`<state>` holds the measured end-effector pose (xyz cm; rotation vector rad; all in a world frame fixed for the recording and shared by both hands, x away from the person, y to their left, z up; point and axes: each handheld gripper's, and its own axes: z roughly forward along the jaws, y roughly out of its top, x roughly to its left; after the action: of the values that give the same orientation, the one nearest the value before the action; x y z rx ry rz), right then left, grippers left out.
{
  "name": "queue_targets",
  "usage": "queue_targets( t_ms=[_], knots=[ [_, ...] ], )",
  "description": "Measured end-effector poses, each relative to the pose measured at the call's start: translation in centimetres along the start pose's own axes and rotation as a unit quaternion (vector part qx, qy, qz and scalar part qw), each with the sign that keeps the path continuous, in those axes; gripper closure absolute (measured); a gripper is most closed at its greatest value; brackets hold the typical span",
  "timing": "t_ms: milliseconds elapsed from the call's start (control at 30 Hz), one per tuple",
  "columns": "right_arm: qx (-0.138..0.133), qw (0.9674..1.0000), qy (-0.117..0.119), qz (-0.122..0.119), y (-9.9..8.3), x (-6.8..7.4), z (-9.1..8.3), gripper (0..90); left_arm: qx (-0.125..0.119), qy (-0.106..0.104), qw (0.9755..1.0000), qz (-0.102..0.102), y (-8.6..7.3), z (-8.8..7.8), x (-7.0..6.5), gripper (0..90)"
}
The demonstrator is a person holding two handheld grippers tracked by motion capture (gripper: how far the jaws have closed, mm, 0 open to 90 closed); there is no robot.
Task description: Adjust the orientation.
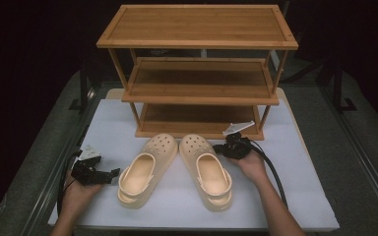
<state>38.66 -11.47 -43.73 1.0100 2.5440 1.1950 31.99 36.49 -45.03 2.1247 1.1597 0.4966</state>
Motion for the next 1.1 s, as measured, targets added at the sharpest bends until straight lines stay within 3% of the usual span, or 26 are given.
queue_targets(
  t_ms=[267, 667, 867, 1100],
  knots=[
    [-0.007, 0.9999, -0.009, 0.003, -0.2, -0.2, -0.4, 90.0, 0.000, 0.000, 1.0000, 0.000, 0.0, 0.0, 0.0, 6.6],
    [-0.030, 0.9991, -0.024, 0.018, -1.5, -0.2, -4.9, 87.8, 0.000, 0.000, 1.0000, 0.000, 0.0, 0.0, 0.0, 6.6],
    [-0.030, 0.9986, -0.031, 0.029, -2.9, -0.1, -7.0, 80.3, 0.000, 0.000, 1.0000, 0.000, 0.0, 0.0, 0.0, 6.6],
    [-0.042, 0.9977, -0.036, 0.040, -3.8, 0.6, -8.9, 60.7, 0.000, 0.001, 1.0000, 0.000, 0.0, 0.0, 0.0, 6.6]
  ],
)
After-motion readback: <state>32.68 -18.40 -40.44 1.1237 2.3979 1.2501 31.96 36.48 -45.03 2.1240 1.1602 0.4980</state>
